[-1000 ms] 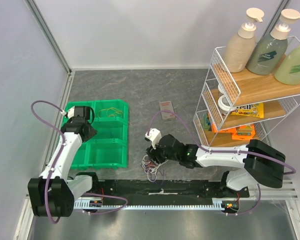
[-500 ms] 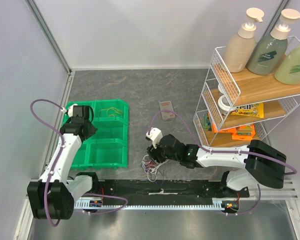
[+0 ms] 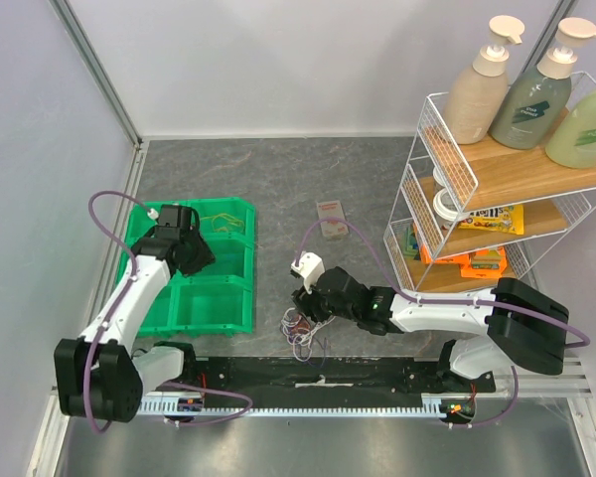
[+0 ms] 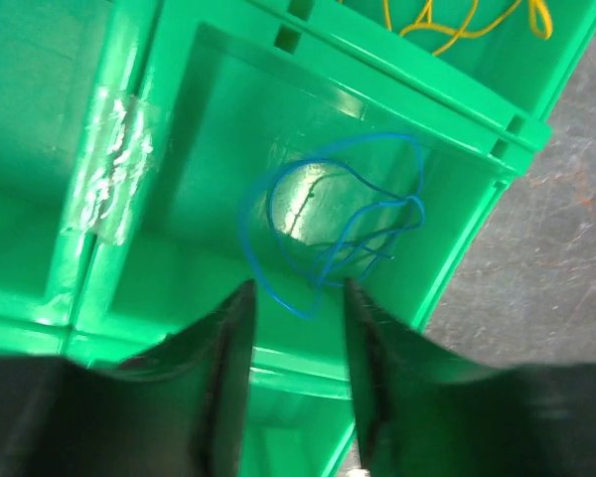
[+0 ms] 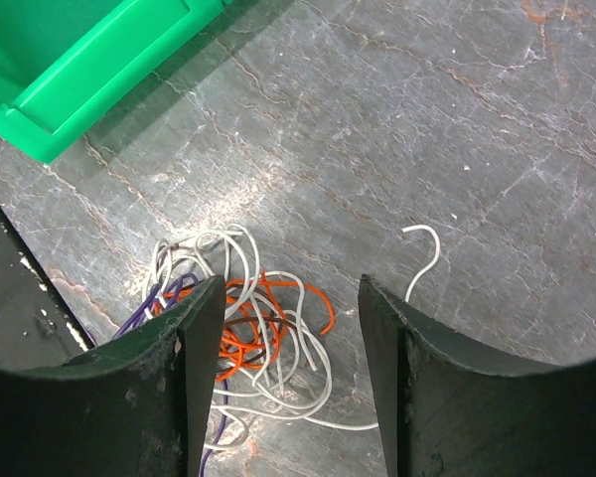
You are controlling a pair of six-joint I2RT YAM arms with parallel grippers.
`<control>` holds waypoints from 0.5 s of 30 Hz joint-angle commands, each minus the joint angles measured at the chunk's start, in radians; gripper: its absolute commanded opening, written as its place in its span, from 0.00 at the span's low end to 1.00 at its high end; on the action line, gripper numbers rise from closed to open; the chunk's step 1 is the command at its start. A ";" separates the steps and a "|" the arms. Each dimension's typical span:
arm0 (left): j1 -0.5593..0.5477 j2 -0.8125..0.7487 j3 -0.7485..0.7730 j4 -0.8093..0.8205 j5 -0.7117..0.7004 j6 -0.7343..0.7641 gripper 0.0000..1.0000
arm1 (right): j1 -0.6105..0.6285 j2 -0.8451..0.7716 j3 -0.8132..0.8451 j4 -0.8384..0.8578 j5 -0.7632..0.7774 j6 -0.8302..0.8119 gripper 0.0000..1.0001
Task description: Untangle the cables
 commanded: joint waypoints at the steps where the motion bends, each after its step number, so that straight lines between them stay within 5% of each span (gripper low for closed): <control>1: 0.000 -0.125 0.044 -0.017 -0.064 -0.001 0.56 | 0.001 -0.035 0.005 0.001 0.047 0.019 0.64; 5: 0.000 -0.224 0.045 -0.007 0.035 0.052 0.60 | 0.000 -0.023 0.020 -0.032 0.079 0.016 0.65; 10: -0.031 -0.259 -0.031 0.195 0.630 0.118 0.58 | 0.001 -0.032 0.025 -0.058 0.072 0.003 0.70; 12: -0.139 -0.244 -0.066 0.294 0.712 0.083 0.57 | 0.001 -0.051 0.008 -0.051 0.047 0.000 0.70; 15: -0.377 -0.227 -0.109 0.416 0.631 0.048 0.57 | 0.001 -0.078 -0.009 -0.066 0.064 -0.001 0.70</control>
